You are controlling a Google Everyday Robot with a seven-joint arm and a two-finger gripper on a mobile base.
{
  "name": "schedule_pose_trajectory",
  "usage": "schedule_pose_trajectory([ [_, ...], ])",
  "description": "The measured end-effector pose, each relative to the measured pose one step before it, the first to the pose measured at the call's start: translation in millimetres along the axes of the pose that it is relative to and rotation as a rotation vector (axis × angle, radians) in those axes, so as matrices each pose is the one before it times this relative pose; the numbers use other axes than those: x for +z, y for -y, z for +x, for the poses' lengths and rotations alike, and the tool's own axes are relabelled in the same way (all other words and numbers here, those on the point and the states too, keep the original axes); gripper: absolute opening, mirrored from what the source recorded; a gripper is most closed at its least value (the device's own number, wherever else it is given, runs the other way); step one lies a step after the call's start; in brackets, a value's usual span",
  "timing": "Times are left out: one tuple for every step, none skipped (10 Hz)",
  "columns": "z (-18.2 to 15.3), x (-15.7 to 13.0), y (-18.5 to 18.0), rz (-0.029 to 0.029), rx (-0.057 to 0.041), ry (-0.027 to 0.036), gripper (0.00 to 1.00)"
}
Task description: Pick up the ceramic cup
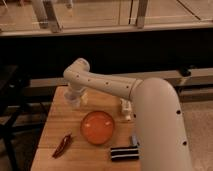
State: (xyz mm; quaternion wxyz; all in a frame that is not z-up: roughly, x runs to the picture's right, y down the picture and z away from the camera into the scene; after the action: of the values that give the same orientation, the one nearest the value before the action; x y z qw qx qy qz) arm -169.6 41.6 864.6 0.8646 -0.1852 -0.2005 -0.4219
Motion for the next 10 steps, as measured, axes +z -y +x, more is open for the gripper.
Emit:
schedule_pose_trajectory([
  [0.79, 1.5, 0.11, -0.00119, -0.00032, -0.00072, 0.8],
  [-0.23, 1.63, 0.25, 0.00044, 0.00031, 0.00135, 0.8],
  [0.64, 2.55, -0.46, -0.00056, 0.00075, -0.0002, 0.8],
  [0.18, 1.34, 0.74, -0.00143, -0.00049, 0.00062, 0.8],
  [0.1, 0.62, 0.71, 0.00008, -0.00033, 0.00048, 0.8],
  [0.77, 0.78, 0.21, -0.00026, -0.00027, -0.00053, 0.8],
  [0.29, -0.02, 0.67, 0.00108, -0.00009, 0.00051, 0.78],
  [1.04, -0.54, 0.8, 0.00059, -0.00008, -0.00033, 0.71],
  [1.04, -0.27, 0.54, 0.00035, 0.0, -0.00085, 0.62],
  [-0.6, 1.01, 0.18, -0.00013, 0.00032, 0.0024, 0.59],
])
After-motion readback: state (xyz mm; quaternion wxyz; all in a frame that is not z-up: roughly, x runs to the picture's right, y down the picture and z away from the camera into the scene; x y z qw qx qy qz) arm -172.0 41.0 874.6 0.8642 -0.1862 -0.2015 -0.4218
